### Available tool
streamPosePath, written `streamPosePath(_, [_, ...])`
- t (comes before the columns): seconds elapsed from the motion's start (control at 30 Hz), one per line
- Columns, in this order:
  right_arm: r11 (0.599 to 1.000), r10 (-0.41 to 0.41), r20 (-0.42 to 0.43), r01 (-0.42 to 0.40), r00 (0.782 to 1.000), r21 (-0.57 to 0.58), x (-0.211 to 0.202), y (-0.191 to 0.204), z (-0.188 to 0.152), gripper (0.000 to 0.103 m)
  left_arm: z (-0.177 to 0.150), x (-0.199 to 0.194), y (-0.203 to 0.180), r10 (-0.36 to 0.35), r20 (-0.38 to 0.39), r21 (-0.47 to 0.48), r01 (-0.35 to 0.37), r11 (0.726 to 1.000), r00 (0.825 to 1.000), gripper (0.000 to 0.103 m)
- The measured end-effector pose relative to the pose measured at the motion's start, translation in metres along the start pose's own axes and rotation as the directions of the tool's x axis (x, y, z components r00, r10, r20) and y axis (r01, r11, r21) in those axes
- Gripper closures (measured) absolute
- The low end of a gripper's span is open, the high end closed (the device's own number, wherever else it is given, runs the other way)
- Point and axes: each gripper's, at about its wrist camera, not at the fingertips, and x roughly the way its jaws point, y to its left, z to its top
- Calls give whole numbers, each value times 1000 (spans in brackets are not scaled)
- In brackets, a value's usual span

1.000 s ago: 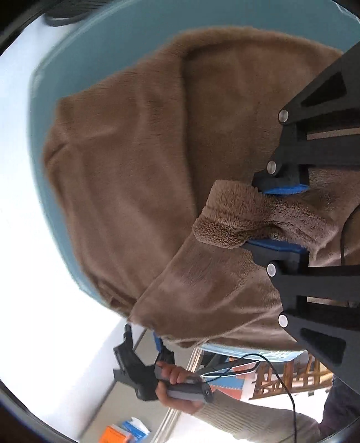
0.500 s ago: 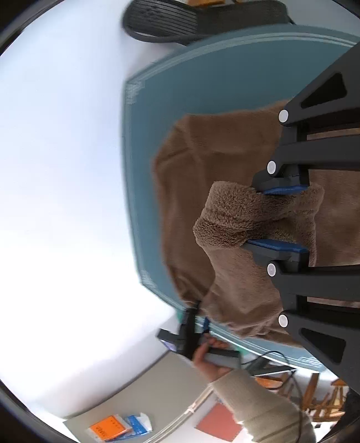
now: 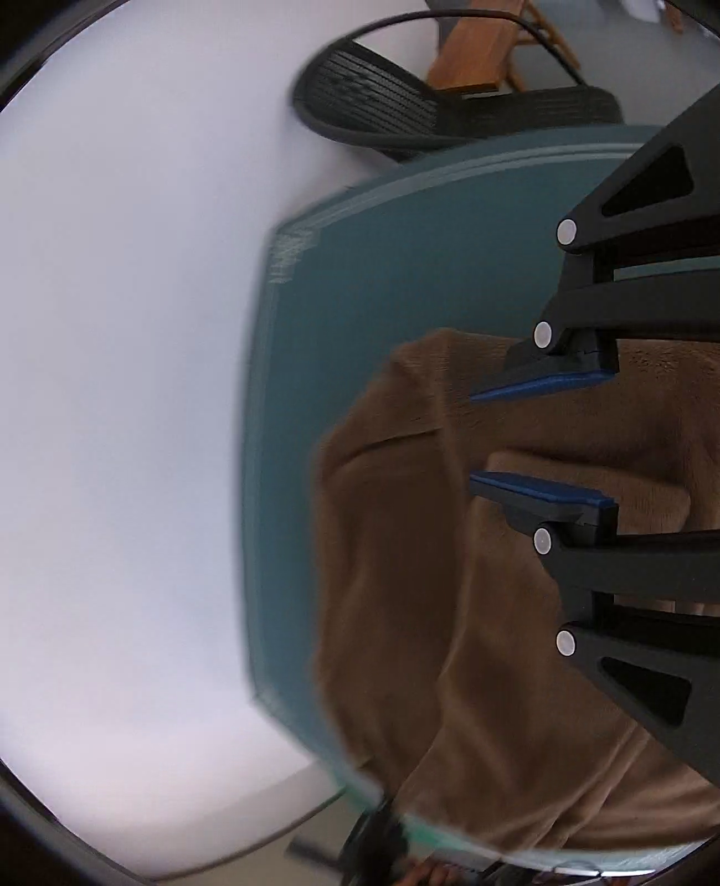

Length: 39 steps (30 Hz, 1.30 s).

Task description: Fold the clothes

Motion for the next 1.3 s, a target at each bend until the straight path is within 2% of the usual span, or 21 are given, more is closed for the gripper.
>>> streamPosePath(0.03, [1000, 16, -13, -16, 1000, 15, 3, -1, -2, 74, 12, 0, 7, -3, 3, 12, 3, 1000, 1000, 90])
streamPosePath(0.07, [999, 44, -17, -43, 999, 34, 3, -3, -4, 68, 13, -5, 7, -11, 7, 26, 11, 1000, 1000, 90])
streamPosePath(0.1, [997, 62, -12, -61, 998, 48, 1, -3, -5, 46, 14, -10, 7, -19, 12, 40, 18, 999, 1000, 89])
streamPosePath(0.17, [994, 82, 11, -82, 997, 68, -7, 0, -9, 28, 6, -20, 0, -40, 26, 80, 38, 996, 999, 89])
streamPosePath(0.23, [992, 108, 25, -109, 994, 58, -16, 8, -13, 28, -7, -28, -12, -59, 49, 136, 51, 989, 997, 87])
streamPosePath(0.3, [989, 137, 36, -139, 990, 44, -26, 18, -18, 28, -19, -41, -21, -53, 86, 193, 36, 980, 995, 78])
streamPosePath(0.37, [984, 176, 41, -177, 984, 17, -33, 29, -23, 28, -31, -51, -29, -52, 117, 229, 24, 973, 992, 59])
streamPosePath(0.4, [980, 201, 37, -201, 979, -10, -34, 37, -22, 28, -36, -53, -32, -60, 128, 245, 27, 969, 990, 57])
streamPosePath(0.5, [970, 231, -26, -232, 973, -73, -20, 56, -32, 28, -50, -58, -46, -109, 135, 290, 66, 955, 985, 55])
streamPosePath(0.6, [956, 252, -95, -263, 963, -132, -4, 75, -42, 28, -63, -40, -57, -133, 96, 352, 91, 931, 986, 50])
streamPosePath(0.67, [963, 223, -134, -240, 966, -127, 10, 72, -47, 28, -67, -18, -60, -92, 64, 381, 61, 922, 994, 50])
streamPosePath(0.73, [969, 207, -147, -223, 967, -109, 21, 65, -49, 28, -66, 7, -52, 6, 59, 364, -27, 931, 998, 50])
streamPosePath(0.8, [972, 194, -144, -210, 970, -109, 23, 62, -48, 28, -60, 17, -39, 1, 88, 331, -31, 943, 996, 50])
streamPosePath(0.97, [977, 163, -160, -182, 974, -111, 22, 69, -45, 28, -53, 18, -41, 37, 86, 334, -64, 940, 996, 50])
streamPosePath(1.1, [980, 177, -125, -187, 976, -68, 8, 63, -36, 28, -50, 1, -33, 9, 98, 301, -38, 953, 995, 50])
streamPosePath(1.2, [974, 202, -109, -211, 973, -77, 0, 64, -34, 28, -55, -17, -29, -27, 117, 318, -12, 948, 993, 49])
streamPosePath(1.3, [970, 194, -157, -213, 968, -118, 9, 71, -43, 28, -69, -24, -31, -58, 113, 366, 13, 931, 992, 38])
